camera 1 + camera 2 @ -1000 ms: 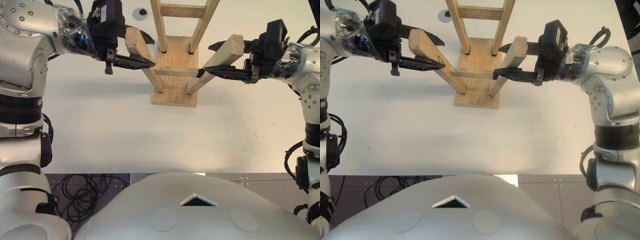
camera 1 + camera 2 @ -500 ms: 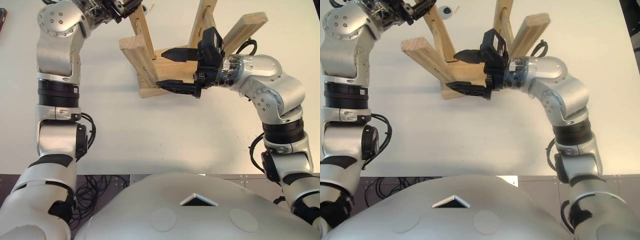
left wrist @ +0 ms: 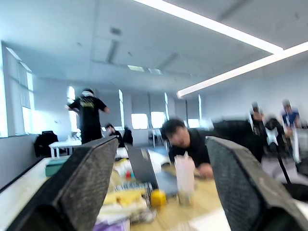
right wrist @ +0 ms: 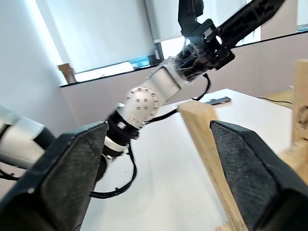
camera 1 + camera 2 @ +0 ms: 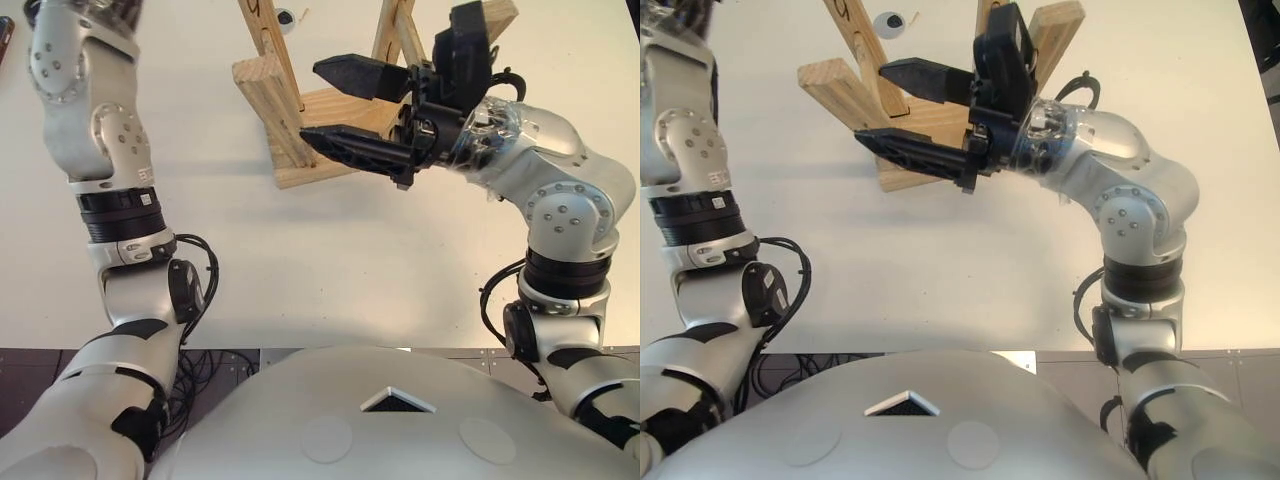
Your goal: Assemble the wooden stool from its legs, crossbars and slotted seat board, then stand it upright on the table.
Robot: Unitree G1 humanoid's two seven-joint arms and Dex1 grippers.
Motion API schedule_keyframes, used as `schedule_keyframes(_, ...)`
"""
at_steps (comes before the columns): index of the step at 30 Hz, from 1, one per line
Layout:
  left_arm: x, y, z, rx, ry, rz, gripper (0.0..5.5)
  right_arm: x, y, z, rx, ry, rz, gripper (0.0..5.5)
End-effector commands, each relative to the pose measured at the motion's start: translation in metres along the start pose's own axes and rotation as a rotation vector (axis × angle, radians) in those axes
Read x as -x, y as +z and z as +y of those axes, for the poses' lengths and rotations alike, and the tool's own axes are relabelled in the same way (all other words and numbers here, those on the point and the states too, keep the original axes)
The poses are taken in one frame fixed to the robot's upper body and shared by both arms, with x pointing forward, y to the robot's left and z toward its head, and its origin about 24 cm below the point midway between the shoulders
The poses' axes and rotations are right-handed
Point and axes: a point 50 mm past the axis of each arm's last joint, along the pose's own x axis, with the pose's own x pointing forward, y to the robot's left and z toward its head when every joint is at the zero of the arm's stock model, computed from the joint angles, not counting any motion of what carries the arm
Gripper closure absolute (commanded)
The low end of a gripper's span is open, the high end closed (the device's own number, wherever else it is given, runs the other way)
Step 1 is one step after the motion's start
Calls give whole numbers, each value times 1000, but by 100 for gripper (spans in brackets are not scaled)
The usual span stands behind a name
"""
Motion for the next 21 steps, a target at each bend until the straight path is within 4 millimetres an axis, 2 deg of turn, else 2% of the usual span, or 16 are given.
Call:
schedule_keyframes(1, 40, 15, 28, -2, 217, -86, 221, 7, 38, 2, 46, -1, -53, 160)
schedule_keyframes(3, 63, 8, 34, -33, 265, -32, 221, 15, 59, -7, 68, -65, -92, 160)
schedule_keyframes(6, 90, -11, 18, -17, 180, 120, 221, 39, 96, -33, 177, -241, -107, 160)
schedule_keyframes(8, 98, -20, 5, 11, 77, 215, 221, 59, 109, -50, 240, -346, -80, 160)
schedule_keyframes(9, 98, -25, 1, 17, 29, 255, 221, 69, 108, -56, 257, -389, -63, 160)
schedule_keyframes(11, 95, -31, -5, 30, -66, 322, 221, 86, 97, -68, 267, -466, -26, 160)
schedule_keyframes(12, 93, -33, -8, 40, -117, 353, 221, 92, 89, -73, 258, -489, -12, 141)
schedule_keyframes(15, 93, -39, -16, 68, -278, 474, 221, 112, 43, -83, 134, -496, 50, 95)
schedule_keyframes(17, 91, -48, -24, 89, -400, 568, 186, 129, 12, -85, 67, -534, 90, 53)
schedule_keyframes(18, 90, -52, -27, 96, -457, 608, 175, 137, 3, -85, 54, -562, 98, 39)
schedule_keyframes(19, 88, -55, -29, 100, -502, 638, 153, 143, -1, -85, 46, -580, 97, 17)
schedule_keyframes(21, 85, -62, -28, 91, -548, 674, 143, 150, 1, -78, -7, -535, 46, 15)
